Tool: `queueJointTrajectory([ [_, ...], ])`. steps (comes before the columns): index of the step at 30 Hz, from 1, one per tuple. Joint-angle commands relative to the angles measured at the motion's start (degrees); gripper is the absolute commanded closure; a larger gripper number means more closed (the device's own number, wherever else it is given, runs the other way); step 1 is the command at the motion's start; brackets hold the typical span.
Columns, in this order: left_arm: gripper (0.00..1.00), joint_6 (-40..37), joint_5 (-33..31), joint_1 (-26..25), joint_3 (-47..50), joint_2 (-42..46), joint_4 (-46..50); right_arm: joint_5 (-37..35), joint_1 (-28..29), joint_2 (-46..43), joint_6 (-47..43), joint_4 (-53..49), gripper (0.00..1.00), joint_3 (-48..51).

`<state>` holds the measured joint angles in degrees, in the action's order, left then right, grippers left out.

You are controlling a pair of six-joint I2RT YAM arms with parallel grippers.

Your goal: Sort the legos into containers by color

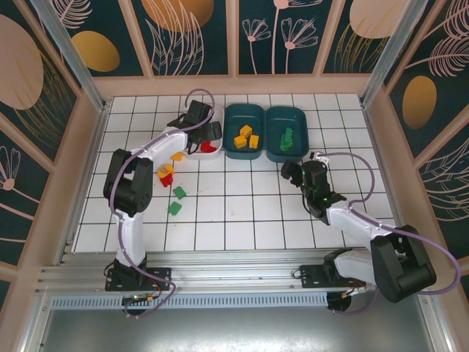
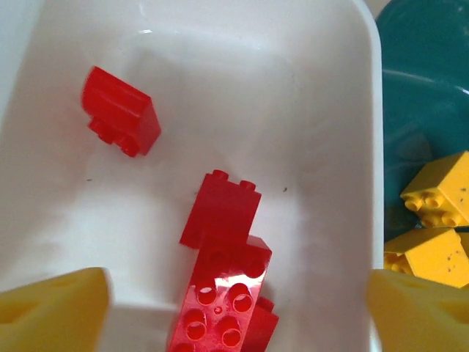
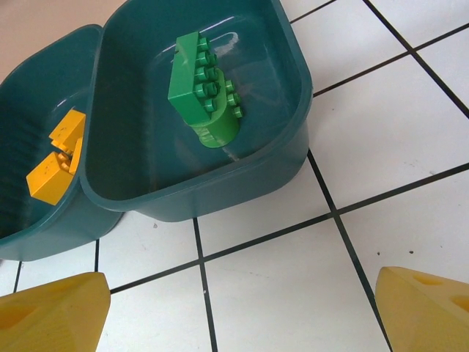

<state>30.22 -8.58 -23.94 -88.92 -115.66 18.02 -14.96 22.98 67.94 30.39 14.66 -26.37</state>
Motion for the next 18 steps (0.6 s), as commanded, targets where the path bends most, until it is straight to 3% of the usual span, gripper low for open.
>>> queueJointTrajectory([
  [1,0.01,1.34,-4.68,0.19,6.44,11.30,0.08,-0.27,0.61,-0.17,-0.25,0.37,0.06,-1.93],
  [7,0.02,14.59,-13.49,2.51,28.23,32.71,2.57,0.35,1.52,-0.56,-0.40,0.59,0.06,-2.02],
  [11,0.02,22.94,-12.52,10.07,41.05,45.45,6.48,1.33,1.79,-0.55,-0.32,0.87,0.06,-2.12],
  [14,0.01,23.89,-9.27,15.61,47.64,50.25,6.50,1.67,2.06,0.34,-0.25,1.17,0.06,-2.19],
  [18,0.03,24.74,-6.39,19.88,52.16,48.62,6.10,2.07,2.17,1.56,-0.16,1.09,0.07,-2.53],
])
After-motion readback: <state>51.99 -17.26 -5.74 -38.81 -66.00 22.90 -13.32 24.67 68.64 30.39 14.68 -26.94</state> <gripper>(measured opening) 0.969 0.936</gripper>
